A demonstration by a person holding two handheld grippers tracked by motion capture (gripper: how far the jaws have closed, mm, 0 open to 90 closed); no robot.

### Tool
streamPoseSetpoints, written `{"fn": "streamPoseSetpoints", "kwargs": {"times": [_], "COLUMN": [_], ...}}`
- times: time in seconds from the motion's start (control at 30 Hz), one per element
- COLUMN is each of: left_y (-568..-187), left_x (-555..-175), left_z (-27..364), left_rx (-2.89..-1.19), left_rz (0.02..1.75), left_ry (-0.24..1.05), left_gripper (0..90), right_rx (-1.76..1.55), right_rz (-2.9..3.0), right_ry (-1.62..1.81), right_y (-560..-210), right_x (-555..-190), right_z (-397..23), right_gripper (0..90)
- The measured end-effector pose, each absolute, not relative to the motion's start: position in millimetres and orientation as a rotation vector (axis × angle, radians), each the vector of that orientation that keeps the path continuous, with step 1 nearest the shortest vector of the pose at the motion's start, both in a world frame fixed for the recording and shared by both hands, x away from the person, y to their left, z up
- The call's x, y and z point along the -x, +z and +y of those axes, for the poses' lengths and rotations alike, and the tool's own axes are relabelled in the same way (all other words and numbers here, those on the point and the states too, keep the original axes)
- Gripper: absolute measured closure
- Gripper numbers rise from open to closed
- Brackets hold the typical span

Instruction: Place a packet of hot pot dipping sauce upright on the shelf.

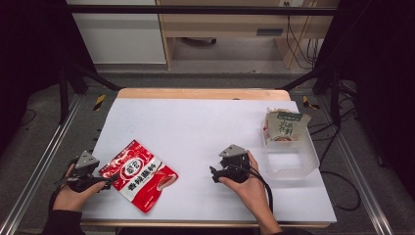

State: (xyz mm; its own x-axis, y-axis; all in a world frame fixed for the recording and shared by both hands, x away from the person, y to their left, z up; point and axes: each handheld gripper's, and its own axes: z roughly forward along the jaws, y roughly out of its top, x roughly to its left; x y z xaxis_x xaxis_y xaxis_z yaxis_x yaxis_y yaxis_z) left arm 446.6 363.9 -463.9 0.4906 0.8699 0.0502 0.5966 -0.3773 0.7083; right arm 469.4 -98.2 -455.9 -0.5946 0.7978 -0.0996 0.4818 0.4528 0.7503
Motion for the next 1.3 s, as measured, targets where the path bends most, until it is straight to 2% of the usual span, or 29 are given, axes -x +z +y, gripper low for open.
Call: {"fn": "streamPoseSetpoints", "kwargs": {"times": [0.47, 0.77, 0.87, 0.97, 1.0, 1.1, 1.13, 1.2, 1.3], "left_y": [-469, -464, -460, -458, -455, -456, -457, -460, -458], "left_x": [-446, -442, -439, -437, -436, -436, -437, -439, -441], "left_z": [362, 362, 363, 363, 366, 367, 368, 369, 372], "left_rx": [-2.157, -2.113, -2.061, -2.045, -1.994, -1.985, -1.994, -2.021, -2.011], "left_rz": [1.207, 1.209, 1.206, 1.209, 1.209, 1.221, 1.229, 1.247, 1.251], "left_ry": [0.514, 0.498, 0.46, 0.449, 0.408, 0.392, 0.392, 0.383, 0.396], "left_gripper": [13.9, 19.0, 25.9, 28.8, 32.5, 36.9, 42.9, 44.4, 59.7], "right_rx": [-1.066, -1.065, -1.062, -1.061, -1.058, -1.055, -1.051, -1.049, -1.047], "right_rz": [2.289, 2.306, 2.307, 2.31, 2.312, 2.316, 2.318, 2.319, 2.317], "right_ry": [0.947, 0.943, 0.941, 0.938, 0.936, 0.935, 0.935, 0.939, 0.944], "right_y": [-459, -460, -460, -461, -461, -461, -461, -461, -460], "right_x": [-470, -470, -470, -470, -470, -470, -470, -470, -470], "right_z": [-96, -95, -95, -95, -95, -94, -94, -94, -95], "right_gripper": [11.6, 11.3, 11.3, 11.3, 11.3, 11.3, 11.3, 11.4, 11.5]}}
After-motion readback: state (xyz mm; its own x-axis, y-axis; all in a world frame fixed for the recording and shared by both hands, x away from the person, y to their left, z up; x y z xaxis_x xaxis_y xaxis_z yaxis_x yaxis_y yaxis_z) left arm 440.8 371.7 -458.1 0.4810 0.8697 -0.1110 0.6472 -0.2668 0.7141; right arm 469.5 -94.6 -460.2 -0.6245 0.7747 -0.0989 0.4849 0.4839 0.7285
